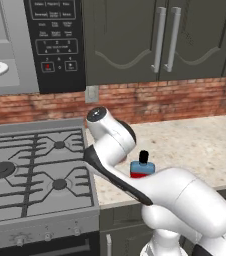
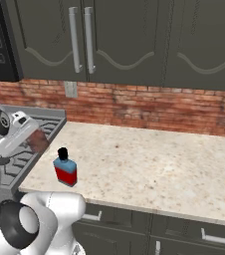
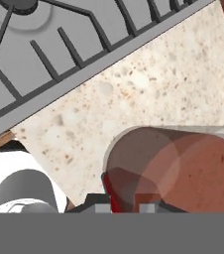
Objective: Place the microwavable item in the microwave. Then, close the microwave door and press the start button.
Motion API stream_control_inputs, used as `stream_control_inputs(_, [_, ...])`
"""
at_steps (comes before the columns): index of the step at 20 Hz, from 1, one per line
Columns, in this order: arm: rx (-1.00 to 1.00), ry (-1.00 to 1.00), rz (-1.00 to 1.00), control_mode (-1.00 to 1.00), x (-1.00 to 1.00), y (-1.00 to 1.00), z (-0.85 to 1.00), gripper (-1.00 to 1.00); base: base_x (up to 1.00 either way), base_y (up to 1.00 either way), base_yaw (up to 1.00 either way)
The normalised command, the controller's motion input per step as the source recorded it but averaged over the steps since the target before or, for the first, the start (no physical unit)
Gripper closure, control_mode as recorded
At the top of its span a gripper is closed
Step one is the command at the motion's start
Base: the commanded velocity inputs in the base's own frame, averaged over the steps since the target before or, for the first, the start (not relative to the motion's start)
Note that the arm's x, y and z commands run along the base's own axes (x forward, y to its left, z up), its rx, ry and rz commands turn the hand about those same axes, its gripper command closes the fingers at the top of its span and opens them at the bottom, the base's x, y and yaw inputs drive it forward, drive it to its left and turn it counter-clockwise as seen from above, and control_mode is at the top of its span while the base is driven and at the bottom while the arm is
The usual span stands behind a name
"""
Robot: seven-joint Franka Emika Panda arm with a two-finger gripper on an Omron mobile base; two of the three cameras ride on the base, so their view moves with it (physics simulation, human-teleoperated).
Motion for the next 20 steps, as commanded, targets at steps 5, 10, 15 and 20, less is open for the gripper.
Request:
stream_control_inputs(5, [0.0,0.0,0.0,-1.0,0.0,0.0,0.0,1.0,0.0,0.0,0.0])
stream_control_inputs(10, [0.0,0.0,0.0,1.0,-0.07,0.02,0.0,1.0,-0.31,0.23,0.01])
stream_control_inputs(15, [0.0,0.0,0.0,1.0,0.0,0.0,0.0,1.0,-0.47,0.84,0.0])
stream_control_inputs(20, [0.0,0.0,0.0,1.0,0.0,0.0,0.0,1.0,0.01,1.0,0.0])
